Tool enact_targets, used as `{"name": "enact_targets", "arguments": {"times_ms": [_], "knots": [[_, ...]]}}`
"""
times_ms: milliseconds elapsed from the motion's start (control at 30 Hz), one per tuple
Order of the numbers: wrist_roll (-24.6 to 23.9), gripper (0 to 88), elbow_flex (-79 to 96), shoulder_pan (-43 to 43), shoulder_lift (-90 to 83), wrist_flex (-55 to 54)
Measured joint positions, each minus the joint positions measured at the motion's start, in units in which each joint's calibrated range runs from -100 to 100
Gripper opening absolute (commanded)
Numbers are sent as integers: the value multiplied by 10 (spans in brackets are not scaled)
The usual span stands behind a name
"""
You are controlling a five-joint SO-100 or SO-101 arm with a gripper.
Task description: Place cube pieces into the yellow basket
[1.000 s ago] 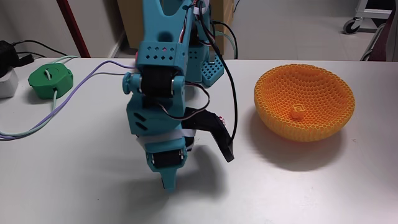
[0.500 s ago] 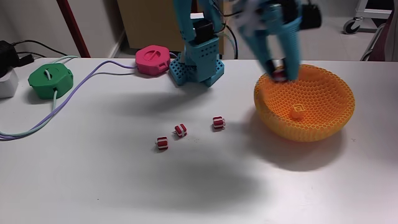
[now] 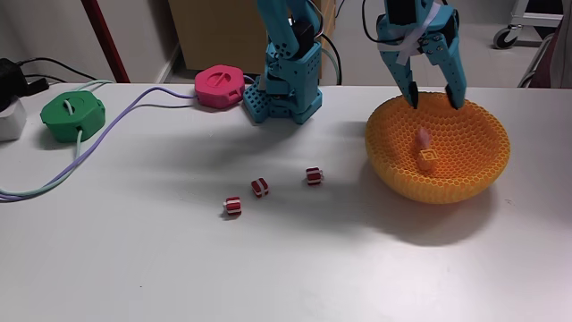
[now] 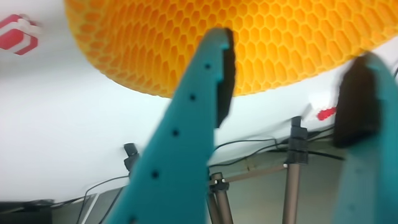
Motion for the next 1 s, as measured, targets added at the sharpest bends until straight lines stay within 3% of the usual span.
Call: {"name": "enact_targets", "arguments": {"times_ms": [133,233,367,533,767,1000], "knots": [[6,283,-5,43,-32,9],[25,248,-43,135,-66,19],[70,216,-106,358,-72,30],[132,145,-64,632,-31,31],[147,165,56,714,22,-3],[147,178,63,775,106,-75]]}}
